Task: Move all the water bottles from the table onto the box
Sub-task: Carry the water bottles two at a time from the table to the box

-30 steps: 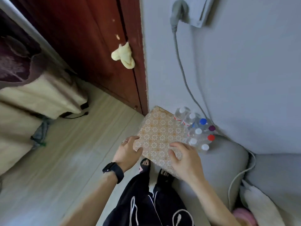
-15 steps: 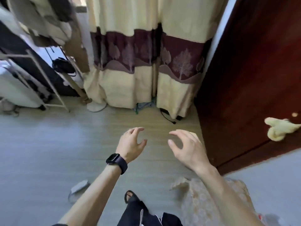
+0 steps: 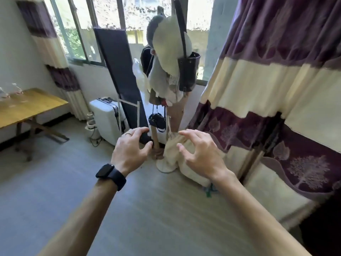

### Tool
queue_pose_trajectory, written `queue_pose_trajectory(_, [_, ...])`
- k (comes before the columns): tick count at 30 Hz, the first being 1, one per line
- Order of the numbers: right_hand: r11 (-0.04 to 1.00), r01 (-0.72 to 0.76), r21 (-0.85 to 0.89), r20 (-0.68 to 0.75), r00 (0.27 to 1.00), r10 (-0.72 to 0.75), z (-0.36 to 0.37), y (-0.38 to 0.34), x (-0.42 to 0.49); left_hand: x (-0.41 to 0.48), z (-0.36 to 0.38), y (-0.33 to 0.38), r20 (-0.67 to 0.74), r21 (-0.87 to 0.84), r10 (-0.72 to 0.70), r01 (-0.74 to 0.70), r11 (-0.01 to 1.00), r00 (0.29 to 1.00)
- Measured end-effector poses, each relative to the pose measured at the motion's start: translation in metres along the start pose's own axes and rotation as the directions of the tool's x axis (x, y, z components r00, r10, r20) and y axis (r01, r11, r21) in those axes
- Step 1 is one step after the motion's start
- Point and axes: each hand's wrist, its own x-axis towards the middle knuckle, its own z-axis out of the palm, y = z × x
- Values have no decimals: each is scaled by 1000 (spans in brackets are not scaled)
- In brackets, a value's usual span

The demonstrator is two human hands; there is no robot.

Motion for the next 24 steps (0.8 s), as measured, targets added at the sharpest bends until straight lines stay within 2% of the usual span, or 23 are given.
queue_pose_trajectory(6, [984, 168, 62, 19, 985, -169, 51, -51, 116, 67, -62, -84, -150, 97, -93, 108, 989, 984])
queue_pose_trajectory(13, [919, 365, 147, 48, 926, -375, 139, -113, 264, 138, -123, -194, -269, 198, -252, 310, 930, 929])
queue_pose_trajectory(17, [864, 459, 206, 87, 871, -483, 200, -160, 352, 175, -159, -257, -375, 207, -365, 460, 863, 852])
queue_pose_trajectory(24, [739, 592, 323, 142, 742, -656, 312, -258, 453, 199, -229, -357, -529, 201, -464, 636, 745, 711])
